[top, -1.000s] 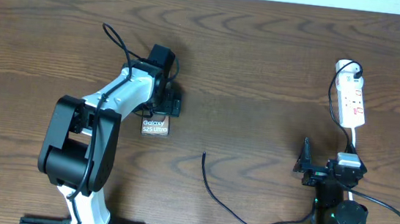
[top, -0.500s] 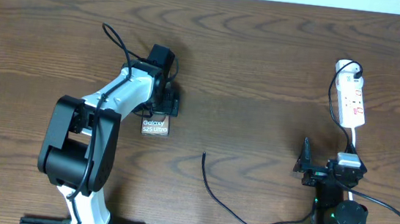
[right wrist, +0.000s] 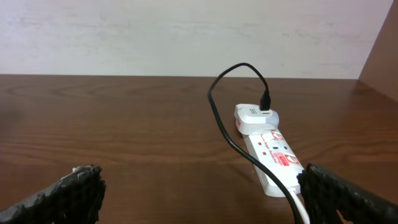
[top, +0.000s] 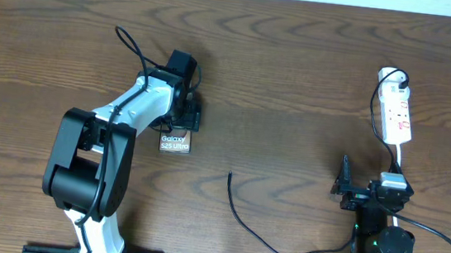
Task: Plug charger to phone and switch on socket
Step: 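Close the left gripper on the phone's sides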
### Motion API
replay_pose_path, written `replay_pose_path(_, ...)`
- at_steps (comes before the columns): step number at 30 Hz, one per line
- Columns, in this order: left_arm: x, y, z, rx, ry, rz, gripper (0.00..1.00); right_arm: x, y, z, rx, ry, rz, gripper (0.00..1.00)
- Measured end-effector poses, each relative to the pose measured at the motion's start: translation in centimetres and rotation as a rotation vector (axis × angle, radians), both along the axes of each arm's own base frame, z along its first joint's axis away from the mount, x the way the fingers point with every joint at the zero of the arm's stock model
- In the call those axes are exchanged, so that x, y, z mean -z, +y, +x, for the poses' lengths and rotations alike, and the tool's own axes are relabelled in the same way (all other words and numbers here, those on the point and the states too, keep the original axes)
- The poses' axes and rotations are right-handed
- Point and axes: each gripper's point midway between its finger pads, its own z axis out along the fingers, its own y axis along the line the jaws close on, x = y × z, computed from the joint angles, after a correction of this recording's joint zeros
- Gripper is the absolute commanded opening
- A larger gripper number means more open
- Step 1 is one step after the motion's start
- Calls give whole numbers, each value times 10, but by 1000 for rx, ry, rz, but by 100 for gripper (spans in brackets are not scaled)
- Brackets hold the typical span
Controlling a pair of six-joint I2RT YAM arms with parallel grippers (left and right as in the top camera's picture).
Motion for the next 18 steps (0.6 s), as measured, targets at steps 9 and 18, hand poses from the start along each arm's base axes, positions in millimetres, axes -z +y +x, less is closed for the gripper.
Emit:
replay_pose_path(9, 0, 0, 0, 0, 0, 0, 77, 0, 0, 0, 0, 0, 0, 99)
replay_pose_path(18, -1, 0, 0, 0, -1, 0, 70, 0, 0, 0, 0, 0, 0, 99)
